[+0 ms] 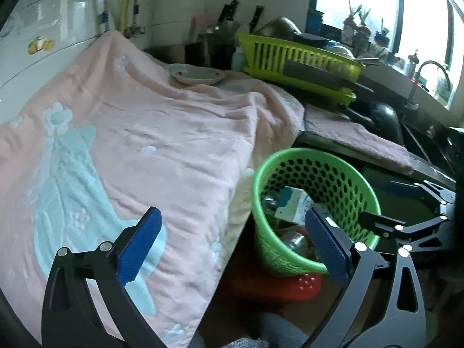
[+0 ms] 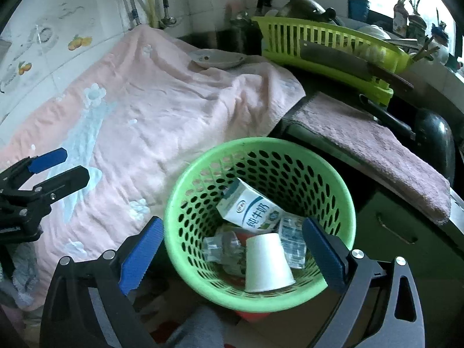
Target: Collect trash
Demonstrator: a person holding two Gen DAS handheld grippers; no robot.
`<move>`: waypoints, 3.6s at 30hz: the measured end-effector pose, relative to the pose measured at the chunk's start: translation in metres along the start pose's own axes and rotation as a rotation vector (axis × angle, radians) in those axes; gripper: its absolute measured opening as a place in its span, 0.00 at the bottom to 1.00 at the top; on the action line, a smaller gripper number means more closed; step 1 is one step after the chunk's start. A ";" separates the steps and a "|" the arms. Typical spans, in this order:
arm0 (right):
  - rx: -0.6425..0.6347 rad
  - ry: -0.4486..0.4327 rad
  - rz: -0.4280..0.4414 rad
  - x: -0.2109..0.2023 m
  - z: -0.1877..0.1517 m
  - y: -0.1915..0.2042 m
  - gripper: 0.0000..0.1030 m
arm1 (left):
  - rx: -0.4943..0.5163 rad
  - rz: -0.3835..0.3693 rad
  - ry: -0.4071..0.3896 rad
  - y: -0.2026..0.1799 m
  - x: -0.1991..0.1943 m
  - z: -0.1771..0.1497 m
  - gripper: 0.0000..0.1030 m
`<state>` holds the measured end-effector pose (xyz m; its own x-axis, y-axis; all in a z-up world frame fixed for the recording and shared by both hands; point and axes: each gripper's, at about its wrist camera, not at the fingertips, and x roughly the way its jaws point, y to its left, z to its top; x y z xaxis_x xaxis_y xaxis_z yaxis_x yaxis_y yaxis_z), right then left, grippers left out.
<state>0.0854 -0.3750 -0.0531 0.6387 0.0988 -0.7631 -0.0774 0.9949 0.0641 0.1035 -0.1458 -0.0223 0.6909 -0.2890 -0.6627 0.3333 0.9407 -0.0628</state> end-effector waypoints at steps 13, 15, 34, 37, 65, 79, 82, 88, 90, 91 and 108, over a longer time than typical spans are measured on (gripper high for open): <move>-0.010 -0.012 0.057 0.004 0.003 0.023 0.91 | -0.064 0.120 -0.037 0.038 -0.027 -0.013 0.95; -0.009 -0.025 0.057 0.002 0.004 0.027 0.91 | -0.069 0.142 -0.041 0.044 -0.033 -0.015 0.95; -0.059 -0.161 0.061 -0.021 -0.003 0.073 0.91 | -0.186 0.240 -0.075 0.082 -0.068 -0.039 0.95; -0.067 -0.174 0.056 -0.024 -0.006 0.076 0.91 | -0.191 0.241 -0.082 0.083 -0.071 -0.042 0.95; -0.063 -0.213 0.027 -0.034 -0.018 0.077 0.92 | -0.221 0.313 -0.115 0.083 -0.088 -0.054 0.95; -0.065 -0.215 0.029 -0.035 -0.017 0.079 0.92 | -0.231 0.331 -0.127 0.085 -0.092 -0.056 0.95; -0.064 -0.214 0.028 -0.035 -0.017 0.078 0.92 | -0.231 0.331 -0.127 0.084 -0.092 -0.056 0.95; -0.067 -0.214 0.028 -0.034 -0.017 0.078 0.92 | -0.232 0.329 -0.127 0.084 -0.093 -0.056 0.95; -0.065 -0.213 0.028 -0.034 -0.017 0.078 0.92 | -0.234 0.330 -0.127 0.084 -0.093 -0.056 0.95; -0.065 -0.214 0.028 -0.035 -0.018 0.078 0.92 | -0.235 0.328 -0.127 0.084 -0.093 -0.056 0.95; -0.065 -0.215 0.028 -0.035 -0.018 0.078 0.92 | -0.235 0.328 -0.127 0.085 -0.093 -0.057 0.95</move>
<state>0.0433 -0.3008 -0.0329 0.7832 0.1353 -0.6068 -0.1427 0.9891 0.0364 0.0311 -0.0293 -0.0082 0.8146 0.0270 -0.5794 -0.0630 0.9971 -0.0422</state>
